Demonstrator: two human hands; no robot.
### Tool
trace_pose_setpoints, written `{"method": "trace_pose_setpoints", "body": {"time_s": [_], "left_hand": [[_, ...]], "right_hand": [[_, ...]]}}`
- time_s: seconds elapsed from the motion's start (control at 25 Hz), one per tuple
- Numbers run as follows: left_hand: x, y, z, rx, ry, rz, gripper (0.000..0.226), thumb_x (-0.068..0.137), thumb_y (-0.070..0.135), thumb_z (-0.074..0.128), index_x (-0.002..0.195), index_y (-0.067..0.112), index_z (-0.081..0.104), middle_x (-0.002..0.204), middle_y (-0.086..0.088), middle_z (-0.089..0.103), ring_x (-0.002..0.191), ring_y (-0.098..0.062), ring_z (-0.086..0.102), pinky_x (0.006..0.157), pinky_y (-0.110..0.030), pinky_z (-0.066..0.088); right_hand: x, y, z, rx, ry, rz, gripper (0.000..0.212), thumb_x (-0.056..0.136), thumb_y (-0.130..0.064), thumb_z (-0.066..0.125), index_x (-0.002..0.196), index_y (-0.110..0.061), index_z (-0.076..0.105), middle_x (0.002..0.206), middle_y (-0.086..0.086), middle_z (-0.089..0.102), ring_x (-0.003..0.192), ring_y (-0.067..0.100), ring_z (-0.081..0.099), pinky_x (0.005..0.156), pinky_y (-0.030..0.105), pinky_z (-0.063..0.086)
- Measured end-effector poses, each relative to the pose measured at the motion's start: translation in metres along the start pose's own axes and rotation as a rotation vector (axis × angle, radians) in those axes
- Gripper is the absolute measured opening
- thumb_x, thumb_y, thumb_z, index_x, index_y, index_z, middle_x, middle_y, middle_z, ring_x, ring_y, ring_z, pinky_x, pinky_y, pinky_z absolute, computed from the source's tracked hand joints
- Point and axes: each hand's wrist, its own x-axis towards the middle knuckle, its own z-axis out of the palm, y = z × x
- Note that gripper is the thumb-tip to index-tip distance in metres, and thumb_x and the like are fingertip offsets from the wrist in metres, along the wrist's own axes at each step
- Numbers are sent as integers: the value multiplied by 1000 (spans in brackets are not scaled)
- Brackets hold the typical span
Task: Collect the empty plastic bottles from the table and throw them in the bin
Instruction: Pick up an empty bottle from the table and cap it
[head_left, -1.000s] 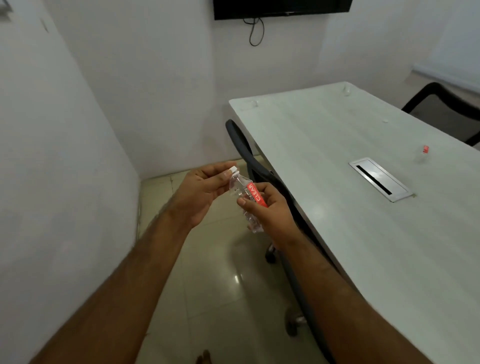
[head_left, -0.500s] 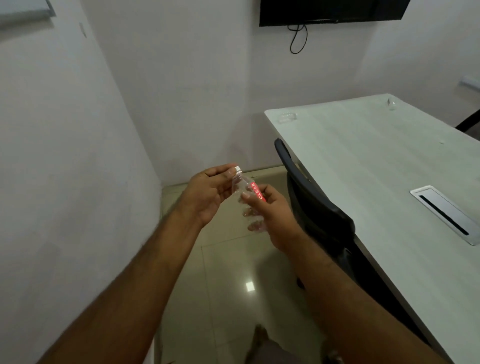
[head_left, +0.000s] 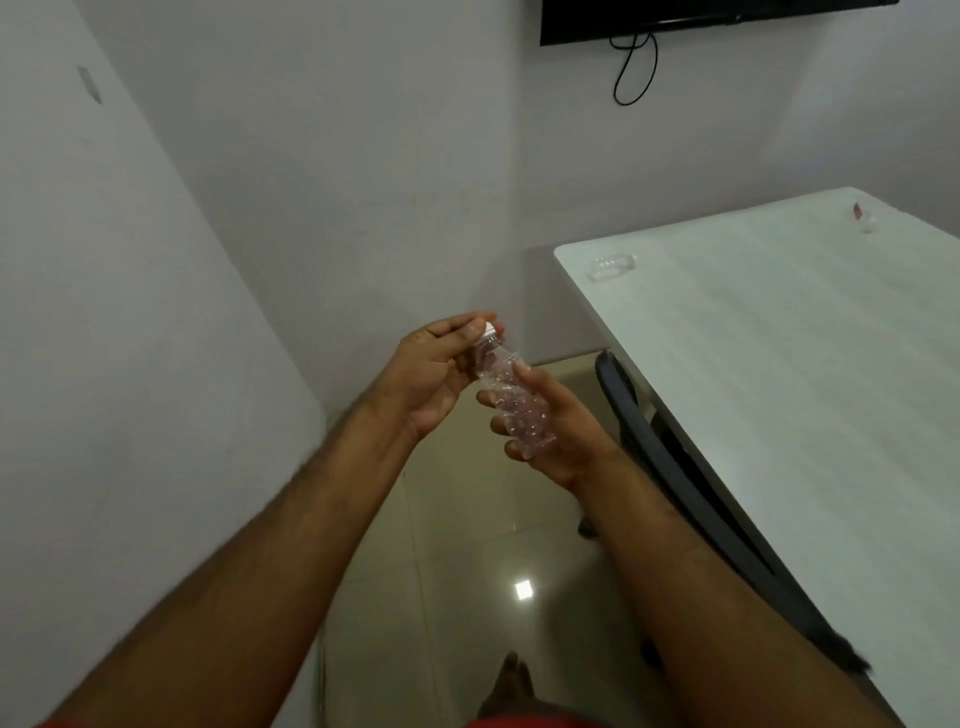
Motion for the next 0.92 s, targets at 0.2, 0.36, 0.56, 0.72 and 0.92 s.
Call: {"method": "trace_pose_setpoints", "body": {"time_s": [0.2, 0.36, 0.56, 0.72, 0.92], "left_hand": [[100, 21, 1, 55, 7, 52, 19, 96, 10, 56, 110, 8, 68, 107, -10, 73, 100, -22, 68, 92, -37, 55], [191, 21, 11, 83, -23, -58, 16, 95, 11, 58, 106, 9, 70, 98, -7, 74, 92, -22, 69, 81, -37, 59], [302, 14, 27, 64, -196, -135, 14, 94, 6, 57, 100, 5, 69, 92, -8, 73, 82, -17, 70, 83, -31, 58], [410, -2, 41, 114, -277, -202, 19, 95, 10, 58, 110, 5, 68, 102, -10, 74, 93, -20, 70, 89, -34, 56], [506, -27, 75, 335, -400, -257, 16, 97, 14, 57, 107, 12, 69, 110, -11, 71, 98, -19, 67, 79, -26, 56]], "right_hand": [[79, -58, -26, -86, 33, 41, 42, 90, -38, 65, 120, -12, 58, 97, 9, 66, 67, 15, 60, 48, 23, 47], [134, -86, -62, -233, 269, -80, 35, 89, -35, 68, 111, -9, 62, 98, 12, 66, 66, 17, 61, 46, 25, 47], [198, -116, -117, 84, 239, -10, 39, 87, -39, 63, 116, -13, 61, 90, 5, 70, 57, 12, 62, 37, 20, 42], [265, -144, -154, 73, 496, -39, 44, 85, -46, 66, 116, -15, 65, 93, 5, 68, 64, 13, 62, 43, 22, 46], [316, -163, -196, 26, 936, -70, 37, 89, -54, 61, 103, -19, 68, 86, 5, 68, 66, 16, 61, 54, 26, 49]]}}
